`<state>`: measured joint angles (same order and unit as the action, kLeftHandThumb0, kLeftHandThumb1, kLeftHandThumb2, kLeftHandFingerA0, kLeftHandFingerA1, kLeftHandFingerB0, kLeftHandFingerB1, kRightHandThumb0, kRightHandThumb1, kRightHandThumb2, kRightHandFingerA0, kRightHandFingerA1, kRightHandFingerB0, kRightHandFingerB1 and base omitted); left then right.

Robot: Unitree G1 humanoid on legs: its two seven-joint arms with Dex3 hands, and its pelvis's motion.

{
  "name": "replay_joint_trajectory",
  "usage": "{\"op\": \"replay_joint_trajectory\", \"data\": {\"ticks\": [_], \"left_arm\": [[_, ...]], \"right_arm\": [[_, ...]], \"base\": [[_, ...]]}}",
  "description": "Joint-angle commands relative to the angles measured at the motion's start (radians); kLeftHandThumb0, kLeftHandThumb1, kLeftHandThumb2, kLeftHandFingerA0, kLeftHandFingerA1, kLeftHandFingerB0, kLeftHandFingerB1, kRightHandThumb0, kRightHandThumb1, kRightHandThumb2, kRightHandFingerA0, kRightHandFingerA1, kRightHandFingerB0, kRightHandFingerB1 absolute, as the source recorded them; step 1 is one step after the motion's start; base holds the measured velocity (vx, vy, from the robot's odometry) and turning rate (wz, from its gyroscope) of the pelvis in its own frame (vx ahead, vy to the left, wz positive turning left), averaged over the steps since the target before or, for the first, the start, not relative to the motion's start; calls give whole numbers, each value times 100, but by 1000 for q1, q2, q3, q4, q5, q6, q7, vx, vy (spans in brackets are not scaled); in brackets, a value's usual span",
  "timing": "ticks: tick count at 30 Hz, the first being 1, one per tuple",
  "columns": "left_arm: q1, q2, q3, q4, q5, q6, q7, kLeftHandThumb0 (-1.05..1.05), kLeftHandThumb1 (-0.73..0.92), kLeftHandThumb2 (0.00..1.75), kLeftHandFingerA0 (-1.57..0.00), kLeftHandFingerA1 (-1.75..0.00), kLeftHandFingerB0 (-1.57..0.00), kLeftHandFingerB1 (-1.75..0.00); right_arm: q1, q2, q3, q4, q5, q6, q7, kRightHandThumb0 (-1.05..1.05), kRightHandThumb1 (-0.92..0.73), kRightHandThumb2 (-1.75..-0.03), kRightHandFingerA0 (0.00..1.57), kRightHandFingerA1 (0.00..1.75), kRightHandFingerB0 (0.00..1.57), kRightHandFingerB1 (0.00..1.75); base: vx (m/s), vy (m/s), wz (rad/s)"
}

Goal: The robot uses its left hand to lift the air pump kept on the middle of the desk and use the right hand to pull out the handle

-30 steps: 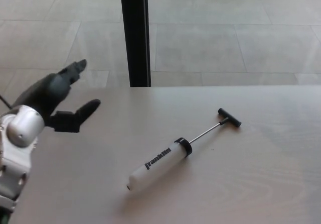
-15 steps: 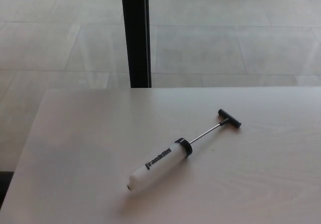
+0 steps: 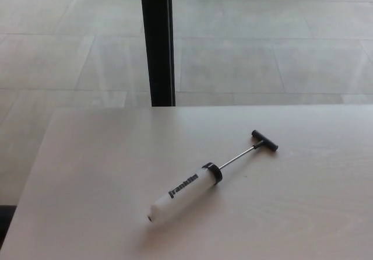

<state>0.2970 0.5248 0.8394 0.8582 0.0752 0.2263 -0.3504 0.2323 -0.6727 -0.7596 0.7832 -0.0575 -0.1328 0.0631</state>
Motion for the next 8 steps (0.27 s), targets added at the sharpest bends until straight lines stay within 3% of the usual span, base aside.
{"op": "replay_joint_trajectory", "data": {"ticks": [1, 2, 3, 4, 5, 6, 8], "left_arm": [[146, -70, 249, 311, -306, -124, 50, -64, 82, 64, -22, -47, -23, -37], [150, -73, 258, 307, -316, -122, 31, -64, 82, 64, -22, -47, -23, -37], [144, -74, 273, 304, -329, -121, 29, -63, 81, 63, -24, -49, -24, -38], [139, -72, 283, 314, -334, -126, 42, -62, 81, 64, -27, -46, -27, -37], [133, -65, 291, 336, -337, -136, 43, -63, 81, 64, -27, -44, -25, -36], [123, -54, 296, 372, -337, -152, 42, -64, 79, 63, -28, -44, -25, -35], [117, -50, 294, 388, -331, -161, 48, -64, 79, 63, -28, -44, -25, -35]], "right_arm": [[-15, 119, -289, 271, 358, -133, -18, -79, -92, -74, 2, 36, 10, 32], [-18, 122, -288, 281, 353, -143, -25, -79, -92, -74, 2, 36, 10, 32], [-24, 134, -283, 285, 338, -142, -58, -82, -76, -113, 30, 73, 5, 42], [-31, 145, -294, 291, 354, -120, -26, -84, -74, -111, 10, 59, 2, 38], [-32, 152, -308, 295, 371, -106, 2, -88, -92, -68, 4, 55, 8, 32], [-27, 163, -318, 290, 381, -97, 15, -80, -71, -113, 0, 48, 5, 39], [-25, 169, -319, 287, 378, -99, 16, -80, -71, -113, 0, 48, 5, 39]], "base": [[0, 0, 0], [0, 0, 0], [0, 0, 0], [0, 0, 0], [0, 0, 0], [0, 0, 0], [0, 0, 0]]}}
